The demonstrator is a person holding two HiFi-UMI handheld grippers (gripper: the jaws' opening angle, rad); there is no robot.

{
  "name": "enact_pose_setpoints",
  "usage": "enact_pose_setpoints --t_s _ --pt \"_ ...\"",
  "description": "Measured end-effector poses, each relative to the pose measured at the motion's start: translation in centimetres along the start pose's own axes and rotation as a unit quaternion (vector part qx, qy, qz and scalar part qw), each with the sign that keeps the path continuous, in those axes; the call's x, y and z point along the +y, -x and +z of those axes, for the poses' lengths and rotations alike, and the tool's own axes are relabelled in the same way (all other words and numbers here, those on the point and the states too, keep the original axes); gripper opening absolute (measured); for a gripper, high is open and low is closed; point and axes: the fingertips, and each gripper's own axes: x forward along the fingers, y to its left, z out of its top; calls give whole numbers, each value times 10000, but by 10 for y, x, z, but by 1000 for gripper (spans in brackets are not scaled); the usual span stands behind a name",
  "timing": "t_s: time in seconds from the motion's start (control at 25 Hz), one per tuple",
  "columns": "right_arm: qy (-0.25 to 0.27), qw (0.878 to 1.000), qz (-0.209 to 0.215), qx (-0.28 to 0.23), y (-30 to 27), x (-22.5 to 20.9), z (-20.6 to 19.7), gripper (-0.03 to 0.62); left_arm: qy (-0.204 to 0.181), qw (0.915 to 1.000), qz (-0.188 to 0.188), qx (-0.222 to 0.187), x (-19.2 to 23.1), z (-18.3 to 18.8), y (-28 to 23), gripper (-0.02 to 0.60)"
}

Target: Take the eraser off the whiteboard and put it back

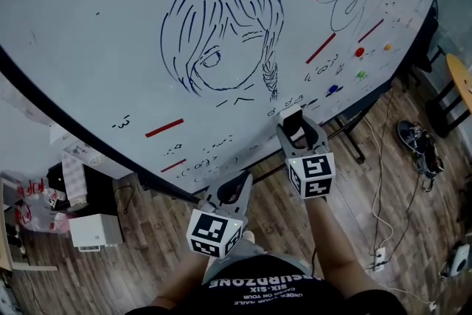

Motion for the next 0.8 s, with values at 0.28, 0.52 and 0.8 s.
enact_pose_setpoints --t_s 0.28,0.52,0.8 --pt "-9 10000 94 -20 2 8 3 219 20 10000 39 5 0 -3 3 5" --pt "-35 9998 185 58 9 14 -3 219 36 10000 54 -5 -3 -4 4 5" --pt "-137 9996 223 119 27 14 -8 221 28 10000 -5 8 -14 -6 5 5"
